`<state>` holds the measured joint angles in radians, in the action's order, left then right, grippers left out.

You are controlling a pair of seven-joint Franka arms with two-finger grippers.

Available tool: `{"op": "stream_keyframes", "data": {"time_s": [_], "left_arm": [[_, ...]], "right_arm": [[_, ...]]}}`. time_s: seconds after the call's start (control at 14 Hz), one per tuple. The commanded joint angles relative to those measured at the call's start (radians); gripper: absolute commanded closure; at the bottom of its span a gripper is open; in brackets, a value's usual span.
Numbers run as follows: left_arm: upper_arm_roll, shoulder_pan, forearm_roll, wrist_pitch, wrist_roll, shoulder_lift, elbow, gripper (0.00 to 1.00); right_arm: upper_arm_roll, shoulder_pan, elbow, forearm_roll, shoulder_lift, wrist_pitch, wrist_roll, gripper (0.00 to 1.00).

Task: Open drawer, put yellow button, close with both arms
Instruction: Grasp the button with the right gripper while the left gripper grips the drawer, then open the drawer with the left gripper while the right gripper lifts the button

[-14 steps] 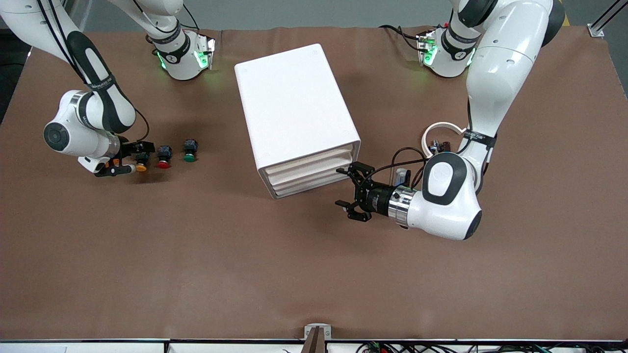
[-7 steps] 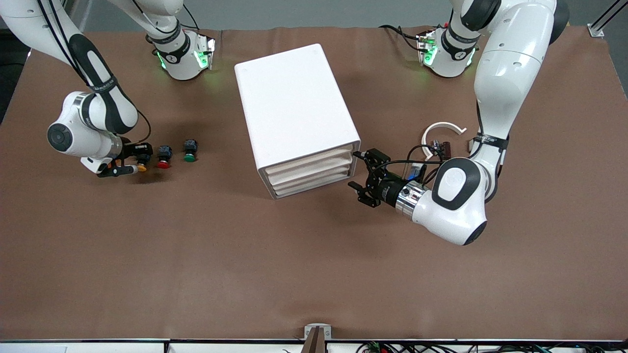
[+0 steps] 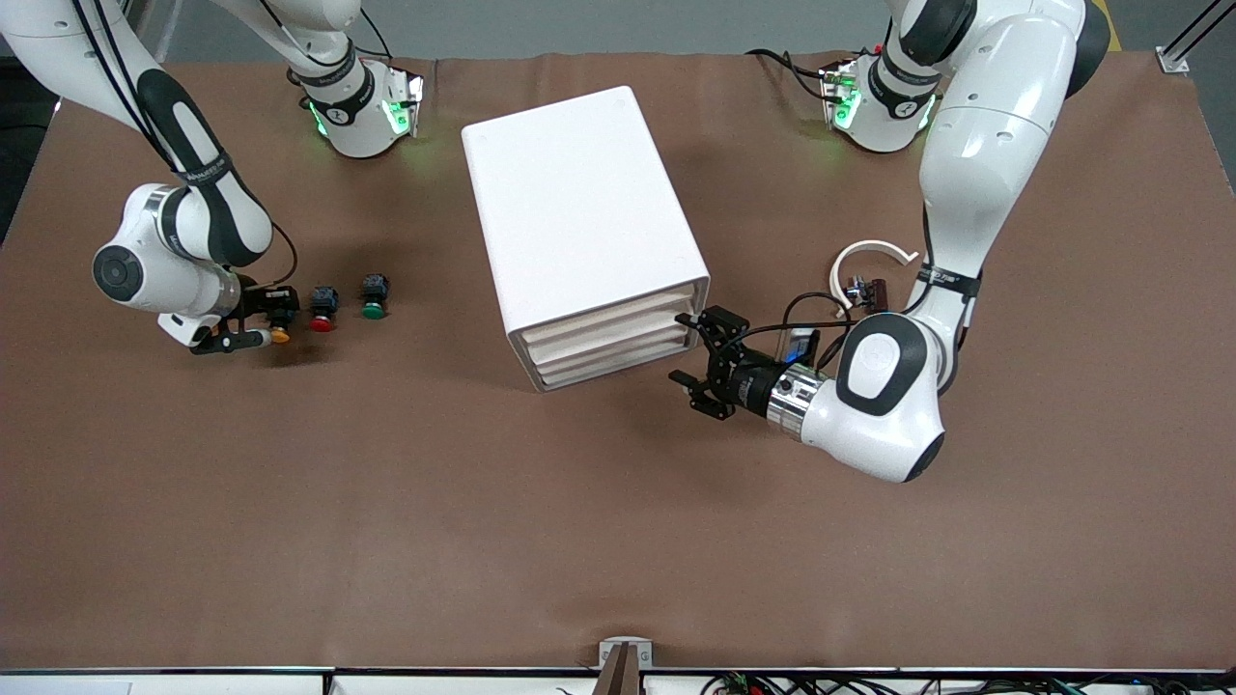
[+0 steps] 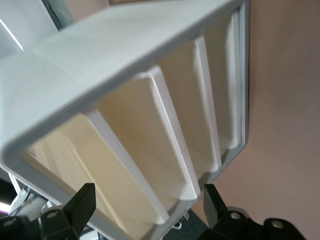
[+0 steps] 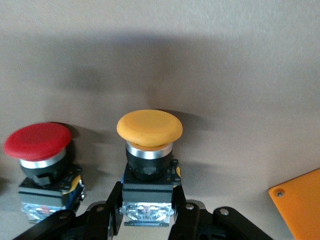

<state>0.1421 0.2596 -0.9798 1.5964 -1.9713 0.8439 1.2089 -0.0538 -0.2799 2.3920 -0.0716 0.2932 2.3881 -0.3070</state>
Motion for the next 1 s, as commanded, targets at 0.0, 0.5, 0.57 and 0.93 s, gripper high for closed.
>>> {"op": "stream_keyframes", "data": {"time_s": [0.0, 0.5, 0.57, 0.93], "left_arm": [[0.004, 0.027, -0.028, 0.007, -0.050, 0.015, -0.029, 0.14], [0.002, 0.073, -0.039, 0.013, -0.063, 0.046, -0.025, 0.28], [0.002, 0.085, -0.040, 0.011, -0.063, 0.047, -0.023, 0.29], [0.004, 0.090, -0.040, -0.012, -0.063, 0.044, -0.022, 0.43]], "right_arm": [[-0.003, 0.031, -0.068, -0.014, -0.045, -0.111, -0.004, 0.97], [-0.006, 0.146, -0.249, -0.016, -0.155, -0.420, -0.105, 0.99], [-0.009, 0.169, -0.278, -0.016, -0.155, -0.455, -0.142, 0.99], [-0.012, 0.258, -0.326, -0.008, -0.227, -0.537, -0.179, 1.00]]}}
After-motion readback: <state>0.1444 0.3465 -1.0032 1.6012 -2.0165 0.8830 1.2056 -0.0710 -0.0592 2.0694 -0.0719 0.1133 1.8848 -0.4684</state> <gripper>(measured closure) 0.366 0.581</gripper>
